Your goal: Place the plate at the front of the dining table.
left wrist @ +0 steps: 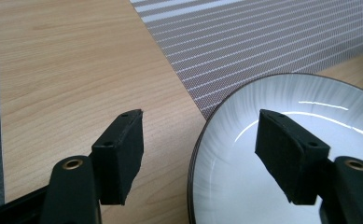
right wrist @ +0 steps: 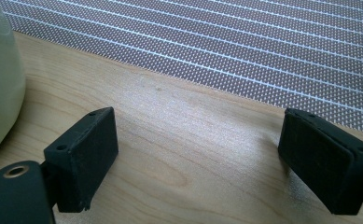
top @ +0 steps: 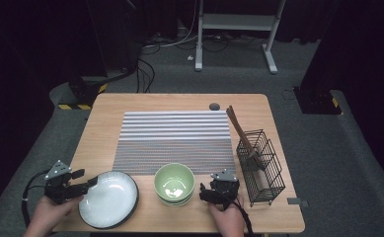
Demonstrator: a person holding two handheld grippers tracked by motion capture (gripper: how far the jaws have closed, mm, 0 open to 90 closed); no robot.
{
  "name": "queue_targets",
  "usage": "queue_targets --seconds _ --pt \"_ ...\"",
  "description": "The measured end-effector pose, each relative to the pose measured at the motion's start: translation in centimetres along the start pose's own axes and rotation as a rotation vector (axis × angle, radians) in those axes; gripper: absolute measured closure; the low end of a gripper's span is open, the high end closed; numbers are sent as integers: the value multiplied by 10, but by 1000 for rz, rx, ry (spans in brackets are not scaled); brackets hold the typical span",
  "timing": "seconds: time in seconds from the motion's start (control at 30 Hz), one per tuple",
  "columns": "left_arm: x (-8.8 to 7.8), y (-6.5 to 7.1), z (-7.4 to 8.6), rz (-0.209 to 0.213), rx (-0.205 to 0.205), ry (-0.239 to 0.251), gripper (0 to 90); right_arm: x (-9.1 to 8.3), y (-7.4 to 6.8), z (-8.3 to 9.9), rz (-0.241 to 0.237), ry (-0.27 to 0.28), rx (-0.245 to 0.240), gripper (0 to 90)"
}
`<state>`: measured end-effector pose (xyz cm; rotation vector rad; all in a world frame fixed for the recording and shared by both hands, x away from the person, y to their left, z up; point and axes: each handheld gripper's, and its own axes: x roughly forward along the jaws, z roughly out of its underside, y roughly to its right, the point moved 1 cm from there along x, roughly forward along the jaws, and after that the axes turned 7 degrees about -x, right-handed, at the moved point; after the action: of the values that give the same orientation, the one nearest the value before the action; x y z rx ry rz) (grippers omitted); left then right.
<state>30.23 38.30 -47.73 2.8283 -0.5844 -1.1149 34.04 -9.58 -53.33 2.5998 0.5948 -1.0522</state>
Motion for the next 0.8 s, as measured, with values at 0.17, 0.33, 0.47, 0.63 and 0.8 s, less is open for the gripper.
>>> queue_targets --seconds 0.17,0.33,0.47,0.63,0.8 --pt "1 2 -2 1 30 -52 292 0 0 0 -1 1 -3 115" --pt "2 4 -3 -16 43 -93 246 0 0 0 -1 -1 -1 114" --pt "2 3 -6 -30 17 -140 226 0 0 0 -1 -1 -6 113" --pt "2 4 -6 -21 -3 -213 235 0 0 0 -2 -1 -7 113" --pt "0 2 -7 -6 -22 -256 247 0 0 0 -1 -1 -7 113"
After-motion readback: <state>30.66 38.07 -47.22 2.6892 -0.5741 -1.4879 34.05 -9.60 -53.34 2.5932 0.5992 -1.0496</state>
